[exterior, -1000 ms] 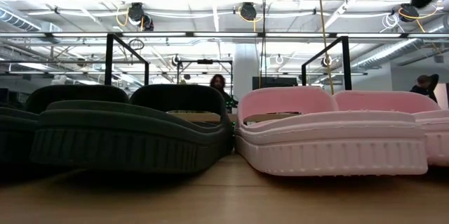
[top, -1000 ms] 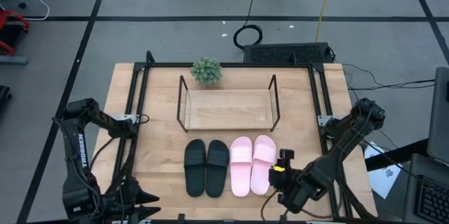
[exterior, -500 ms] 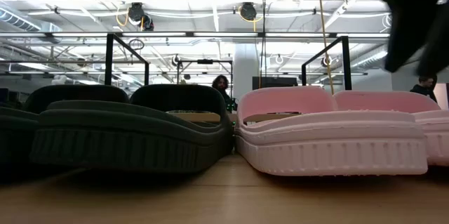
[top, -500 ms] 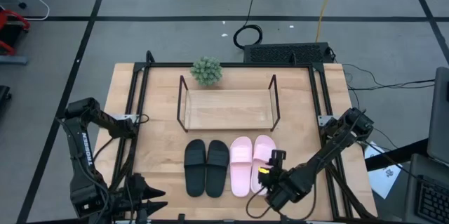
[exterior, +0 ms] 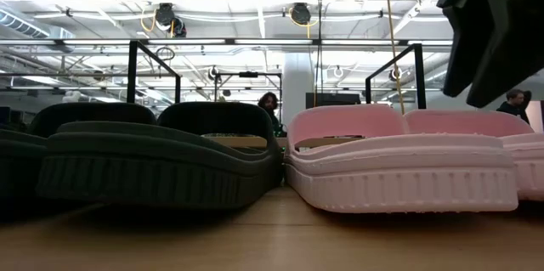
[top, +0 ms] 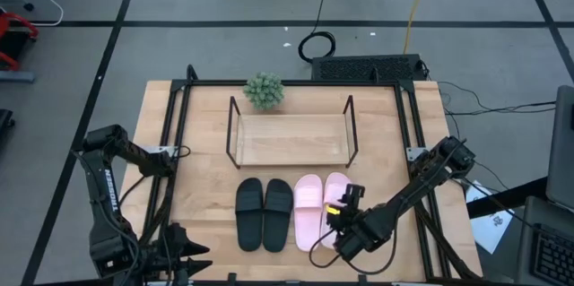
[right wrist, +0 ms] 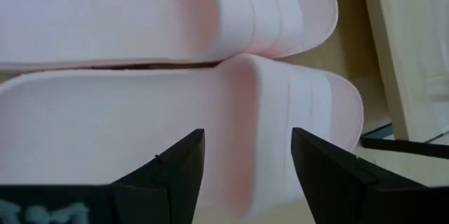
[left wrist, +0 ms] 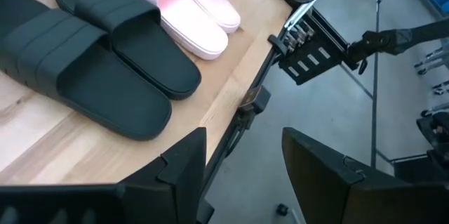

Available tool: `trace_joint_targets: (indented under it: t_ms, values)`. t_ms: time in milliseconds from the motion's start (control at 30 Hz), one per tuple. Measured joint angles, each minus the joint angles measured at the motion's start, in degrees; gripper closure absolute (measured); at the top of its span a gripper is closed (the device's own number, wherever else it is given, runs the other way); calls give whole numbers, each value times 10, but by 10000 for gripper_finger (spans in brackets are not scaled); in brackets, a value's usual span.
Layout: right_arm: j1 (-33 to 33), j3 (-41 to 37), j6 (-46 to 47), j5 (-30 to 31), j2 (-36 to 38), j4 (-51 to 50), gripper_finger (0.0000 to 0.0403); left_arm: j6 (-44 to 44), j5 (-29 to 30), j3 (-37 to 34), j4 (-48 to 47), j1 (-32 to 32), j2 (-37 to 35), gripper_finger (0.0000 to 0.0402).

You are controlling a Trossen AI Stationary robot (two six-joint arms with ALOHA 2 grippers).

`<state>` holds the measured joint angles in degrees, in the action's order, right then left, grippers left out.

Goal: Pick and place slides into the shelf
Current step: Put the right pink slide on the shelf

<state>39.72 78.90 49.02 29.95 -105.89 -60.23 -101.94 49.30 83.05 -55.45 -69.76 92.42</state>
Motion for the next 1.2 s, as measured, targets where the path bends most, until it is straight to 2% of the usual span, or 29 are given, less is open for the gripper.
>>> trace_joint_targets:
  t_ms: [233,533,967,1200]
  values:
    - [-1,-6,5,3,0,4,201,19,0,0,0,0,0,213]
    - [-5,-54,70,0,0,1,201,23,0,0,0,0,0,213]
    - [-38,-70,70,13,0,24,201,25,0,0,0,4,0,213]
    - [-45,-101,69,-42,0,82,201,25,0,0,0,4,0,213]
